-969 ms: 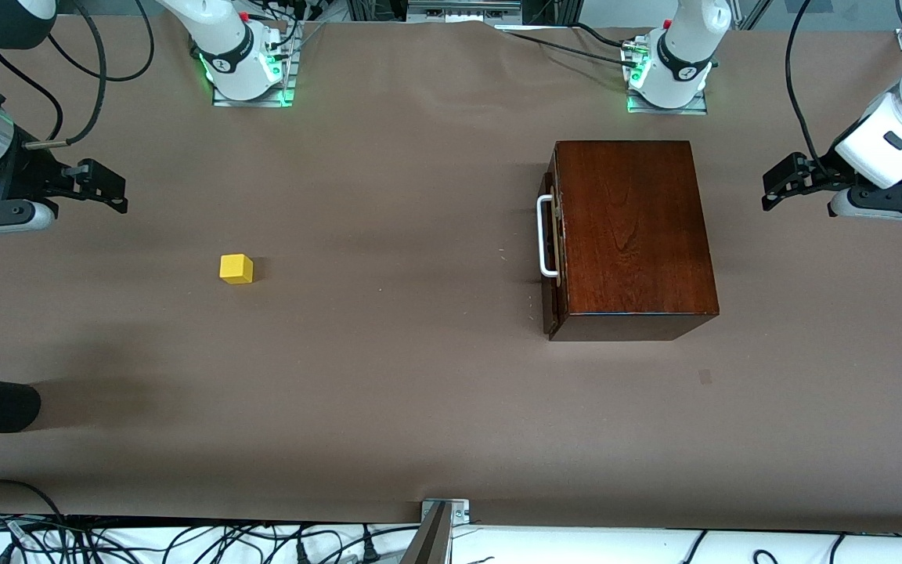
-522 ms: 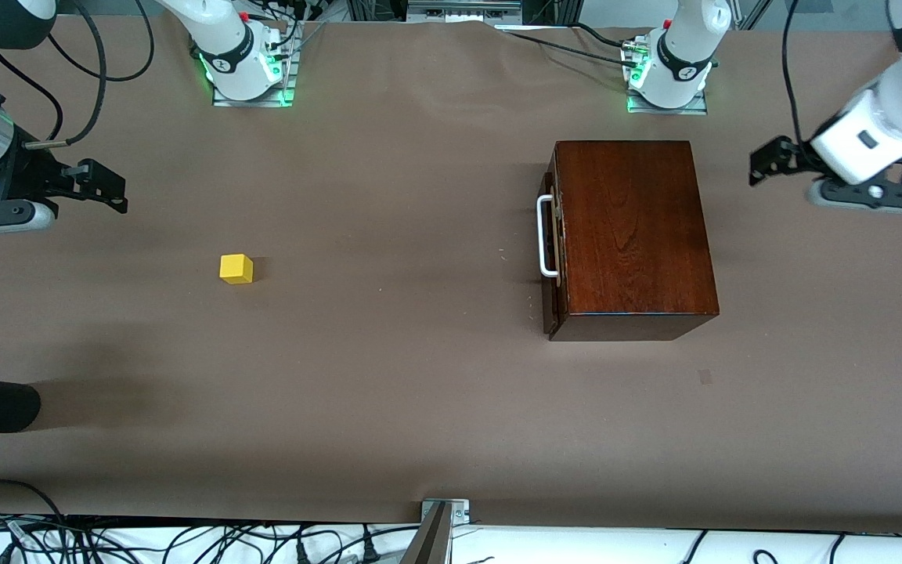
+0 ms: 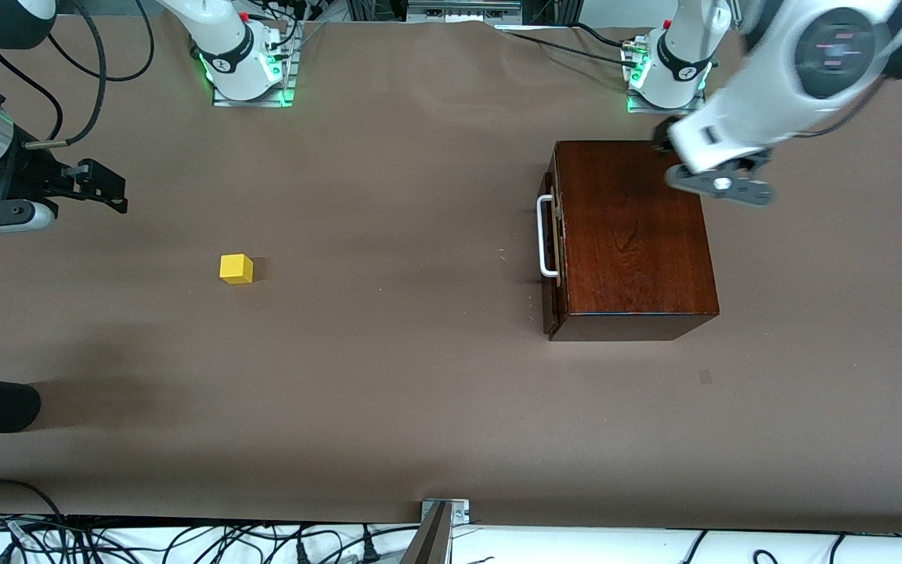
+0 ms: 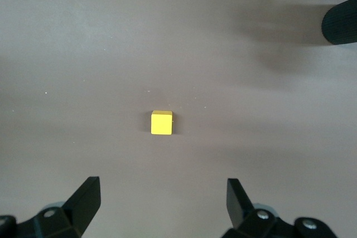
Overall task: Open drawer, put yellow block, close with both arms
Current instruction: 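Reach the left gripper to the white drawer handle of the wooden box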
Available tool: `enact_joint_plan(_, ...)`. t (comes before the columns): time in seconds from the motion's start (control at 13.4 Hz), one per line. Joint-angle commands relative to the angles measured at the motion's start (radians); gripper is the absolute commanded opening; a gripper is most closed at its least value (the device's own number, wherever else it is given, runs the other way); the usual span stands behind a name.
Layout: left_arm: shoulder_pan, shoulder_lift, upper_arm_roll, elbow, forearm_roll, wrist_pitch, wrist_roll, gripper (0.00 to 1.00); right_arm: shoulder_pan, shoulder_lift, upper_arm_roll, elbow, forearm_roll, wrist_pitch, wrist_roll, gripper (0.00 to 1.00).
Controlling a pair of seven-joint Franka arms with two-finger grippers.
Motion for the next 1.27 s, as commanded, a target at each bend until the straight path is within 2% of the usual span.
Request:
enact_joint_plan(0.0, 0.004, 0.089, -0.1, 0.031, -0.014, 0.093, -0.183, 1.0, 0.002, -0.005, 0.002, 0.011, -0.005, -0.005, 0.009, 1.0)
enact_joint_plan(0.22, 0.003, 0.168, -0.163, 0.031, 0.002, 0.203, -0.315, 1.0, 0.001, -0.005, 0.002, 0.011, -0.007, -0.005, 0.009, 1.0)
enact_joint_plan(0.52, -0.078, 0.26, -0.165, 0.03, 0.012, 0.358, -0.436, 1.0, 0.002, -0.005, 0.002, 0.011, -0.007, -0.005, 0.008, 1.0)
enact_joint_plan(0.6, -0.095, 0.287, -0.165, 0.03, 0.064, 0.383, -0.468, 1.0, 0.001, -0.005, 0.002, 0.011, -0.007, -0.005, 0.009, 1.0)
enact_joint_plan(0.82, -0.167, 0.352, -0.166, 0.031, 0.18, 0.444, -0.585, 1.0, 0.002, -0.005, 0.002, 0.011, -0.005, -0.003, 0.008, 1.0)
enact_joint_plan(1.19, -0.198, 0.396, -0.165, 0.03, 0.264, 0.457, -0.647, 1.0, 0.002, -0.005, 0.002, 0.011, -0.005, -0.002, 0.006, 1.0)
